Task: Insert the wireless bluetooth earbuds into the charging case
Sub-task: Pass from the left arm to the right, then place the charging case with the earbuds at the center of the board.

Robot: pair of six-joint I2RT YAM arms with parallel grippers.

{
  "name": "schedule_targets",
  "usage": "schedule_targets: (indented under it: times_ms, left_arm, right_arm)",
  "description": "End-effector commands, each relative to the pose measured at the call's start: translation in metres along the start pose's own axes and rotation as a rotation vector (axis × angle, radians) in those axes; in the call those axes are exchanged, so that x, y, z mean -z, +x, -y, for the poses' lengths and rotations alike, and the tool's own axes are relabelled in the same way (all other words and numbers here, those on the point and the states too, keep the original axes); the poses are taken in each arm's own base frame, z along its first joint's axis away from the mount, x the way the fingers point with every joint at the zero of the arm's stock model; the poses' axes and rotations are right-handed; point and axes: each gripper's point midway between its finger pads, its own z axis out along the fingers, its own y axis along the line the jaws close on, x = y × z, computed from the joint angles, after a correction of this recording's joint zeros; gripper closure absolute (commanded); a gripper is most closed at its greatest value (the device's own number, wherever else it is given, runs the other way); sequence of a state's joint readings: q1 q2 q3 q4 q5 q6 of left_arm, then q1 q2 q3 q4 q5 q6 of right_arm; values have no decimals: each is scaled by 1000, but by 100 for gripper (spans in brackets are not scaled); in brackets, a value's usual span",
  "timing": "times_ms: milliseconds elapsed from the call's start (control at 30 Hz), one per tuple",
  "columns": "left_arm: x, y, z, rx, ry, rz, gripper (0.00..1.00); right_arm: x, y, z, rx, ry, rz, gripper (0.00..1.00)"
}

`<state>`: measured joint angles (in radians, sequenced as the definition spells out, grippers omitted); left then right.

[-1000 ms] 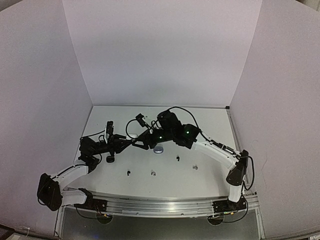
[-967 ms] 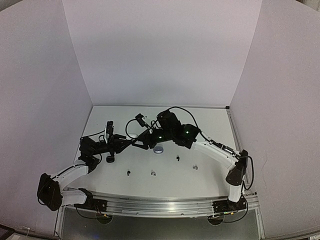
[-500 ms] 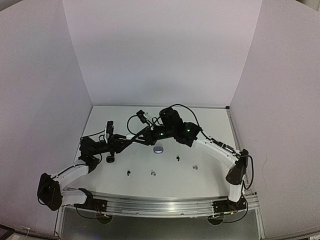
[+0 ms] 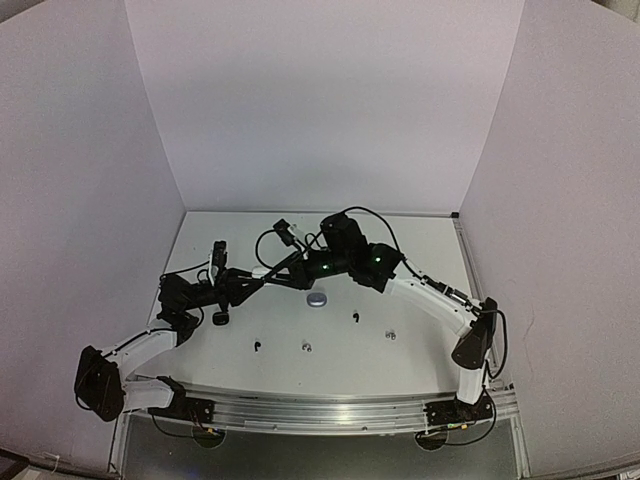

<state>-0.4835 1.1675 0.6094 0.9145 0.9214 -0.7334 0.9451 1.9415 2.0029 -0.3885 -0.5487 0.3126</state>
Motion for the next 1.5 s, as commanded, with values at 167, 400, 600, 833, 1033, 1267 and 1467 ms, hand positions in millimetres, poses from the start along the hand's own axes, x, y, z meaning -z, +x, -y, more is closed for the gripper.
schedule_targets:
  times_ms: [167, 400, 600, 833, 1033, 1267, 1467]
  left_arm:
    - [0, -10, -8, -88, -80, 13, 45]
    - [7, -4, -19, -144, -185, -28, 3]
    - [22, 1, -39, -221, -358, -56, 0]
    - [26, 12, -46, -182, -384, -86, 1]
    - [23, 17, -57, -167, -406, -124, 0]
    - [20, 16, -69, -174, -433, -133, 0]
    - [18, 17, -76, -184, -442, -148, 0]
  right_arm:
    - [22, -8, 15, -63, 68, 60, 100]
    - [42, 4, 34, -145, 84, 43, 100]
    - [89, 47, 111, -386, 131, -28, 100]
    - [156, 127, 229, -660, 282, -117, 100]
    - [178, 162, 285, -790, 280, -192, 100]
    - [202, 183, 339, -903, 261, -148, 100]
    - [211, 193, 359, -959, 210, -173, 100]
